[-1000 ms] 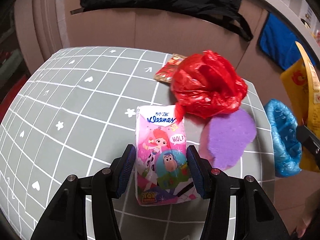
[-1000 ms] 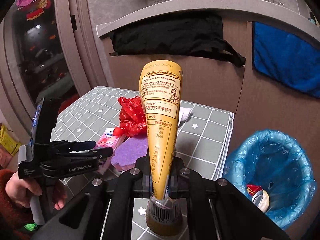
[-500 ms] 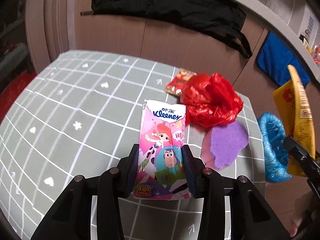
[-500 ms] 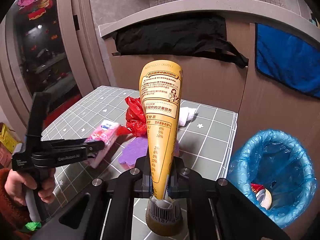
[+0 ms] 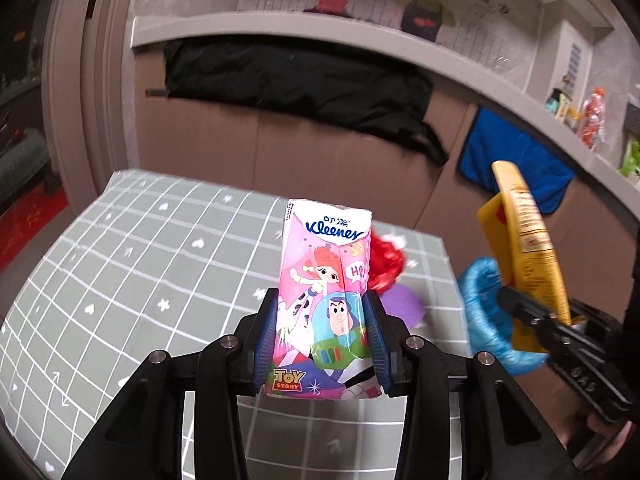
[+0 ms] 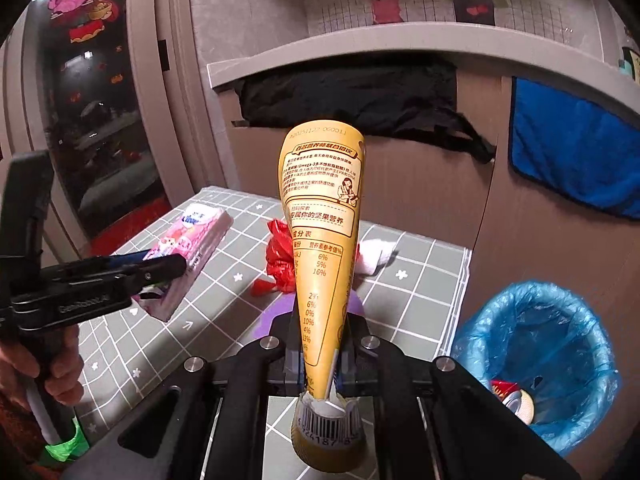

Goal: Collect trash
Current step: 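Carry both items over the blue bin and open both tools to drop them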

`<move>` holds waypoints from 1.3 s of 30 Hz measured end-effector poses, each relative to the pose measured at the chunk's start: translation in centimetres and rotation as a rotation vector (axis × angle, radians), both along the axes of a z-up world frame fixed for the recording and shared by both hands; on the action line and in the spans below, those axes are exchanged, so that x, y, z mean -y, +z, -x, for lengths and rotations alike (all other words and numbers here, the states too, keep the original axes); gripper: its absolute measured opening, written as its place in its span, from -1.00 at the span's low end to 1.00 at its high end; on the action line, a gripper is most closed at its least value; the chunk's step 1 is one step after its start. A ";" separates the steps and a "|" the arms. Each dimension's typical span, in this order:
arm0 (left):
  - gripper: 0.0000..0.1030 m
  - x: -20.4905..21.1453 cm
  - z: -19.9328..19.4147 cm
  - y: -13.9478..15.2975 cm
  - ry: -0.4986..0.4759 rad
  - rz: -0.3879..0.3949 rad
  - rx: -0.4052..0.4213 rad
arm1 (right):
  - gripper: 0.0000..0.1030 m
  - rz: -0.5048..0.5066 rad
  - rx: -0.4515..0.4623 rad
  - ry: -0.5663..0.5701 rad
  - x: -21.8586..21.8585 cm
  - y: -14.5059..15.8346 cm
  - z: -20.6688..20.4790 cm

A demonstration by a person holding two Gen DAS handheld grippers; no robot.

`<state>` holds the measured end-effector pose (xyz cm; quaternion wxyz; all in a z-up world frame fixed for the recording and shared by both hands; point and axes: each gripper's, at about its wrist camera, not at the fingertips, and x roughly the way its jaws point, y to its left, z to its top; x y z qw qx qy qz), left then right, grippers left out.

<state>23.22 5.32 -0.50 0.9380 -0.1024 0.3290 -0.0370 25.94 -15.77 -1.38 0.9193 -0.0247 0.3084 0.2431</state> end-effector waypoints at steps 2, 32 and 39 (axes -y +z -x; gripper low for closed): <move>-0.19 0.7 0.6 0.8 -0.010 -0.007 0.025 | -0.83 0.000 0.016 -0.002 0.3 0.6 0.3; -0.19 23.7 -7.0 0.6 -0.334 -0.063 0.046 | -0.82 -0.034 0.058 -0.322 20.7 2.2 -1.1; -0.19 25.8 -9.9 -2.4 -0.385 -0.054 -0.046 | -0.81 -0.049 -0.044 -0.346 22.7 -1.4 -3.7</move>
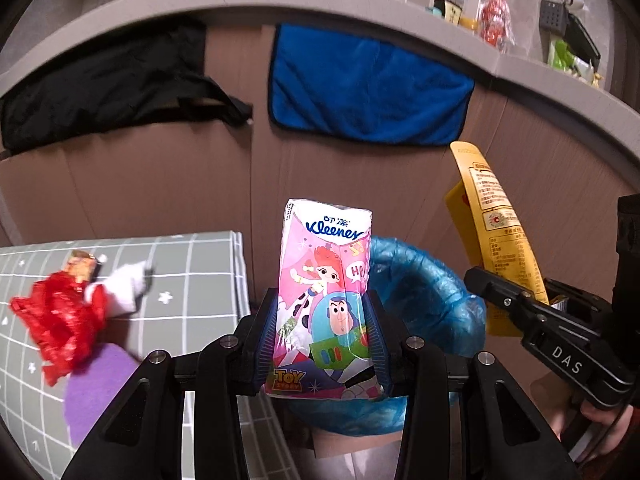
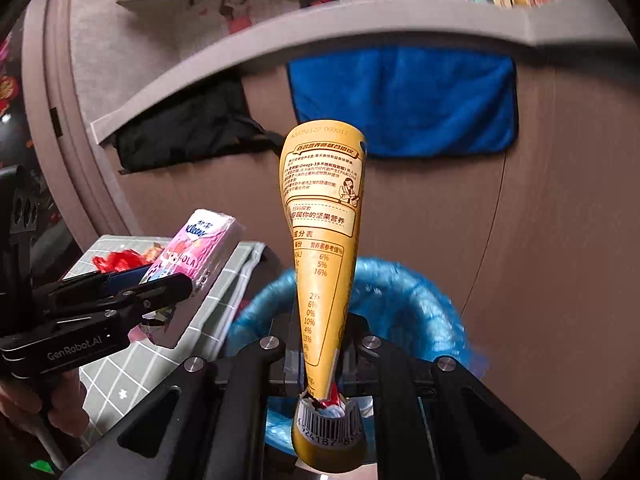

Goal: Collect trash
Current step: 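Carry both items over the blue bin and open both tools to drop them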

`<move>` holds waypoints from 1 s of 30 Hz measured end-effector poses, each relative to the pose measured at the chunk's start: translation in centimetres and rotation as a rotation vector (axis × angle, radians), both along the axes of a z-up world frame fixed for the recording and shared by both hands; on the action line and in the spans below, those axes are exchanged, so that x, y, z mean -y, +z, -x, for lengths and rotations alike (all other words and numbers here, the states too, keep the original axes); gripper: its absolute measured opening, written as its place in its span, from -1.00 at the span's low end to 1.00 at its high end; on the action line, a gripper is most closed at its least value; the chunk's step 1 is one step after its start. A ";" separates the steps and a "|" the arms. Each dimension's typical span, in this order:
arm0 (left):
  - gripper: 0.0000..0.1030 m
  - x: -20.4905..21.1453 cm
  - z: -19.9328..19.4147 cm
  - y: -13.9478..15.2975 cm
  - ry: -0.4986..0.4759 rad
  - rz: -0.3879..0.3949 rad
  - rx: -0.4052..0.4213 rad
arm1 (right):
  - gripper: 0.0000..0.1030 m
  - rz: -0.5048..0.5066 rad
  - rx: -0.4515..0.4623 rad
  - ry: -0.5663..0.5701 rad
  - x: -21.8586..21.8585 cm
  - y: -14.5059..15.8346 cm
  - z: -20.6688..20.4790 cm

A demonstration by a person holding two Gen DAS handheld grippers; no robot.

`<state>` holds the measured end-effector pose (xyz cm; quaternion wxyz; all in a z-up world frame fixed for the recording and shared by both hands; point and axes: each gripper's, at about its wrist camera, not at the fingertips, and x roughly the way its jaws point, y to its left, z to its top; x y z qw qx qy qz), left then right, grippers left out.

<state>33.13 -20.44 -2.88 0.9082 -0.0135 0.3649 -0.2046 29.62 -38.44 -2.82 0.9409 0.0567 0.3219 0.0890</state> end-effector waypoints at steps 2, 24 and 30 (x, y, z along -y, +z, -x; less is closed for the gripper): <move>-0.19 0.3 -0.8 -0.9 -0.002 0.005 -0.035 | -0.81 -0.007 -0.027 -0.003 0.3 -1.0 -0.7; -0.01 -1.2 -4.8 -2.3 0.001 0.134 -0.145 | 0.24 -0.091 -0.102 -0.013 1.8 -4.7 -2.9; 0.00 -3.1 -3.7 -1.0 0.017 0.133 -0.113 | 0.38 -0.024 -0.060 -0.016 0.8 -3.6 -3.1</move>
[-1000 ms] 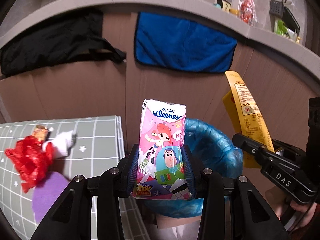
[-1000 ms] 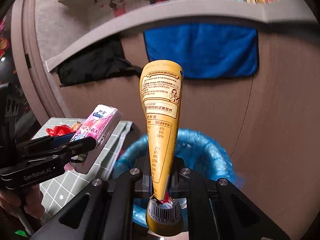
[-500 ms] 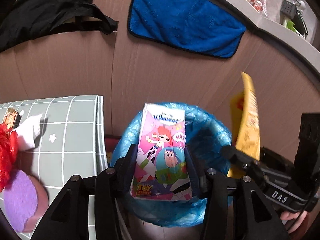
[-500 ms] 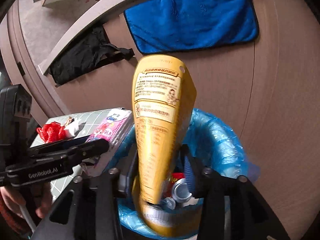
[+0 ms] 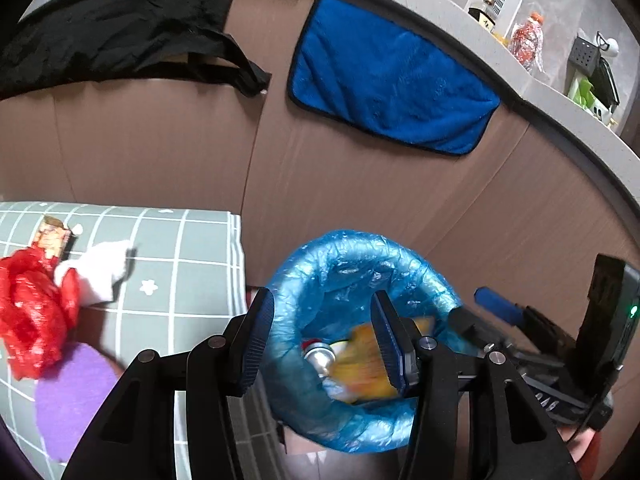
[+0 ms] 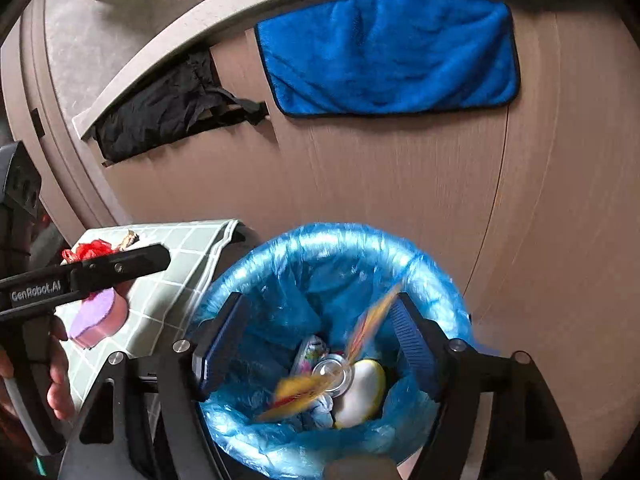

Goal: Collect trash
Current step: 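Carry both items over the blue bin and open both tools to drop them, then move both tools back over the table toward the remaining trash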

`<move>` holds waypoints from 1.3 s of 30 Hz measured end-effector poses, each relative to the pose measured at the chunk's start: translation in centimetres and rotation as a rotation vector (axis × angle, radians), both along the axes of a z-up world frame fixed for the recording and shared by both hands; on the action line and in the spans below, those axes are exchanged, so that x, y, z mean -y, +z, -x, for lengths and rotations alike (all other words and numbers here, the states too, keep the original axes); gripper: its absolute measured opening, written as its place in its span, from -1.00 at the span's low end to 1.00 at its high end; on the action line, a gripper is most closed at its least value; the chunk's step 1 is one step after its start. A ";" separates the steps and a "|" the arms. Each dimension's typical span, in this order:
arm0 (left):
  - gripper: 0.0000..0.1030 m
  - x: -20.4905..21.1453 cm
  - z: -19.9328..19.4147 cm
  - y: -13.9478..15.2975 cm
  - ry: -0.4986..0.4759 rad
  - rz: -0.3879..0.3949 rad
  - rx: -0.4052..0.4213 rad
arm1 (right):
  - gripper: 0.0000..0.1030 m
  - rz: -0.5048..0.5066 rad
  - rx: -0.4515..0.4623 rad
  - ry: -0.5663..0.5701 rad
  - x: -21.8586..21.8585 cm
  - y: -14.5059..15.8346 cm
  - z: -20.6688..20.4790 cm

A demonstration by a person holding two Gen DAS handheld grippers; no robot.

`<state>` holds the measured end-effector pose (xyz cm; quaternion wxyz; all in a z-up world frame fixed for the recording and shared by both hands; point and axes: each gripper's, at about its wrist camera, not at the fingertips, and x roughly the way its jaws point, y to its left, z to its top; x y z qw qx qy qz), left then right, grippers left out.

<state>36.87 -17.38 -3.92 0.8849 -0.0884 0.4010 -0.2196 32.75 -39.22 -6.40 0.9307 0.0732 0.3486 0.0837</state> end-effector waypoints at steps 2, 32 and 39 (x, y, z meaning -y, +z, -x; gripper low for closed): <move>-0.01 -0.6 0.4 0.4 0.006 -0.005 0.017 | 0.39 -0.023 0.029 0.007 -0.1 0.9 0.4; 0.00 -27.0 7.8 1.0 0.395 -0.008 0.053 | 0.17 0.071 0.010 0.389 -22.3 2.4 1.8; 0.02 -25.1 4.6 0.7 0.312 0.074 0.015 | 0.02 0.127 -0.001 0.405 -23.6 1.5 1.8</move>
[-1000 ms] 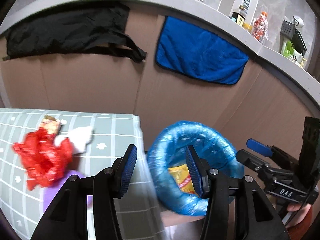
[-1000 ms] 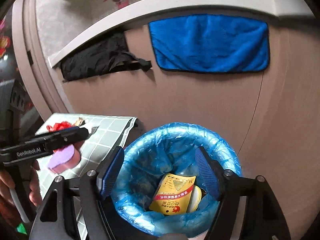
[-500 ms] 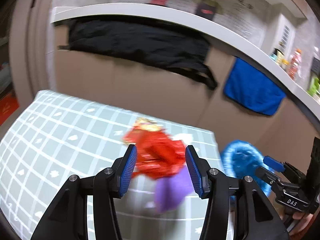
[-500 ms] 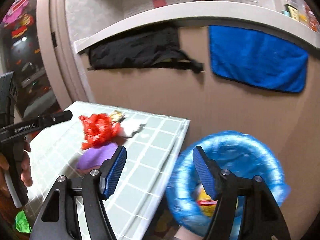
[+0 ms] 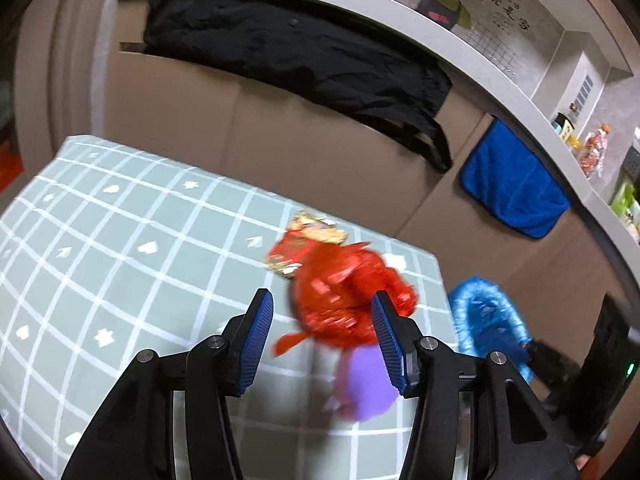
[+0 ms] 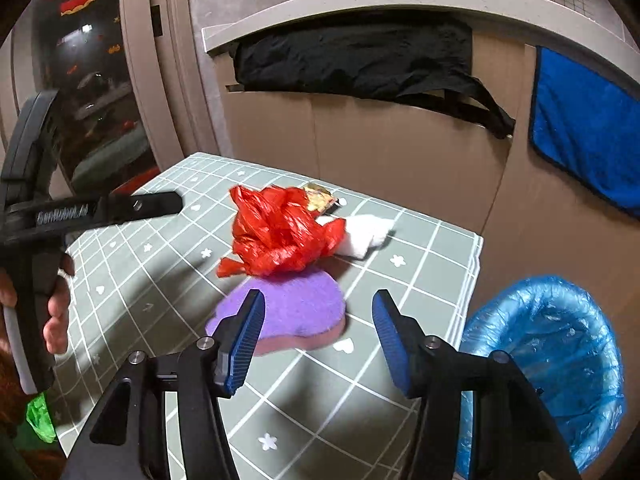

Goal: Collect trash
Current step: 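Move both tools back over the table toward the remaining trash, then grasp the red plastic bag with the left tool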

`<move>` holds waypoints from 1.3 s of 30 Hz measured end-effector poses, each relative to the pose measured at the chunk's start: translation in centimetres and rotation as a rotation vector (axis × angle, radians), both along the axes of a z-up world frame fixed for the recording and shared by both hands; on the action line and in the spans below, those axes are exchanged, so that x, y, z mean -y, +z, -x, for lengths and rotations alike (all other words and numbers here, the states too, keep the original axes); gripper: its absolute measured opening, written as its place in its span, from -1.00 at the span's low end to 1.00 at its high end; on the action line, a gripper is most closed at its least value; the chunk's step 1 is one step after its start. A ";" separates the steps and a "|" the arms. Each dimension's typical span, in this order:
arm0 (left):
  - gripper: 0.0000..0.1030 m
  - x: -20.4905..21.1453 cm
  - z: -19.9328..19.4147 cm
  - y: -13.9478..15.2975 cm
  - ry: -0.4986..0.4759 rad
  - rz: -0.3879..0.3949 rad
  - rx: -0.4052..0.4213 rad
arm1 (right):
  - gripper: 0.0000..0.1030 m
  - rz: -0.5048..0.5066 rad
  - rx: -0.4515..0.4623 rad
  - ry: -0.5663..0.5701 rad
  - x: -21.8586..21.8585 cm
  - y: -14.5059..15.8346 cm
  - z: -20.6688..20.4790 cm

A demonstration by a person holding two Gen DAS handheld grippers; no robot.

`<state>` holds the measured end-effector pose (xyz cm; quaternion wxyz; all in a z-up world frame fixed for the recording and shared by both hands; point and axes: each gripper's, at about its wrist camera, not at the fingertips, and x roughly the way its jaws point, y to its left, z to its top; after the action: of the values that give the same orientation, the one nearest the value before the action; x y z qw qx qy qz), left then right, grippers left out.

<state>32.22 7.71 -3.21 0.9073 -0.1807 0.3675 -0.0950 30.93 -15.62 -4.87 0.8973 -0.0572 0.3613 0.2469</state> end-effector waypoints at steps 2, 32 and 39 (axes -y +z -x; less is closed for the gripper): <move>0.03 1.3 -1.6 0.0 -0.021 -0.002 0.014 | 0.02 0.006 -0.006 -0.022 0.7 -0.3 0.0; -0.31 -8.0 6.0 -0.3 0.097 -0.030 -0.044 | 0.04 -0.057 -0.013 -0.019 -0.8 0.7 -2.8; -0.31 -12.7 9.4 -0.8 0.189 -0.083 -0.032 | 0.00 0.096 0.036 0.028 -6.4 -0.5 -7.3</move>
<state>22.86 20.38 -4.03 0.9129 -0.1785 0.3670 0.0094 38.24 -9.25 -5.40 0.8965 -0.1098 0.3556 0.2404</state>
